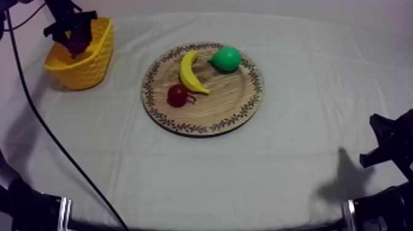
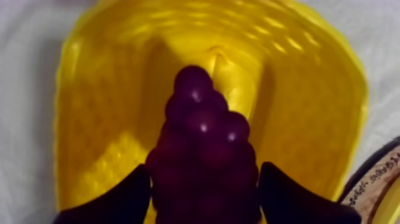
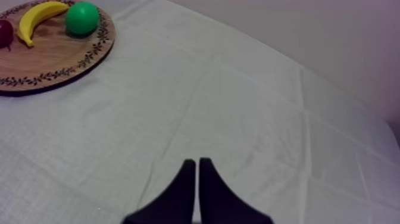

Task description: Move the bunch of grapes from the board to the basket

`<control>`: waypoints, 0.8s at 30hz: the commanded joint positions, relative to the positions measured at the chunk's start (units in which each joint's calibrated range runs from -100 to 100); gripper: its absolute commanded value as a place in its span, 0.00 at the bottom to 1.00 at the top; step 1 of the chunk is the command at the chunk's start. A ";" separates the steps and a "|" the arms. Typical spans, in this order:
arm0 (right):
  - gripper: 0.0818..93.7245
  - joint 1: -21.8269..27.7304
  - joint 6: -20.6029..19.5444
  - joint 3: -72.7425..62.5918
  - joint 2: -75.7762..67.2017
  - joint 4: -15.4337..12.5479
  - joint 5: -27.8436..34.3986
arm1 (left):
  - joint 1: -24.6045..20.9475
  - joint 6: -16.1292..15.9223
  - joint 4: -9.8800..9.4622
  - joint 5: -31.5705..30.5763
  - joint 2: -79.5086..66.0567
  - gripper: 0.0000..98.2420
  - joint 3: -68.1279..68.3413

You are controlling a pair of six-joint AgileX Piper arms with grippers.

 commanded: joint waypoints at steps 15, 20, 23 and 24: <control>0.00 -0.01 0.01 0.00 0.00 -0.01 -0.01 | -1.74 1.08 1.34 -9.39 -9.51 0.91 12.06; 0.00 -0.01 0.01 0.00 0.00 -0.01 -0.01 | -1.51 0.46 2.29 -14.47 -18.36 0.84 20.37; 0.00 -0.01 0.01 0.00 0.00 -0.01 -0.01 | -1.08 -0.15 3.18 -17.71 -24.42 0.80 26.13; 0.00 -0.01 0.01 0.00 0.00 -0.01 -0.01 | -0.89 -0.34 3.51 -18.84 -26.48 0.79 28.18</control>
